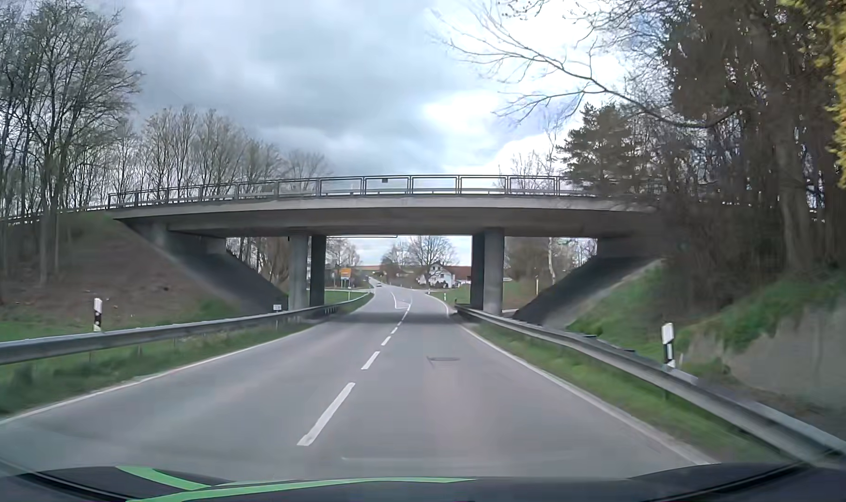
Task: Follow the waypoints while adhering to traffic rules and regulations
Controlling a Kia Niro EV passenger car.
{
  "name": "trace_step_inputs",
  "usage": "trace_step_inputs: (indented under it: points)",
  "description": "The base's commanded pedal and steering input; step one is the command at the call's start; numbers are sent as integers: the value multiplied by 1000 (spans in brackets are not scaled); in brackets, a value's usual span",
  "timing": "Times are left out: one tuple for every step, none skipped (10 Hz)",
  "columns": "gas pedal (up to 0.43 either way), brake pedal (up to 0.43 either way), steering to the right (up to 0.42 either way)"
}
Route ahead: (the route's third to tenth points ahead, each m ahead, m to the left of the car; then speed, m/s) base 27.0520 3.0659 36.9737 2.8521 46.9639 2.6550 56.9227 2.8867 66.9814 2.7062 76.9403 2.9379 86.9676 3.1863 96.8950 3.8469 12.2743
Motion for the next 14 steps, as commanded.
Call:
trace_step_inputs:
  points:
    - [169,0,1]
    - [169,0,1]
    - [169,0,1]
    - [169,0,1]
    - [169,0,0]
    - [169,0,0]
    - [169,0,0]
    - [169,0,0]
    - [169,0,0]
    - [169,0,0]
    - [169,0,0]
    - [169,0,0]
    - [169,0,1]
    - [169,0,1]
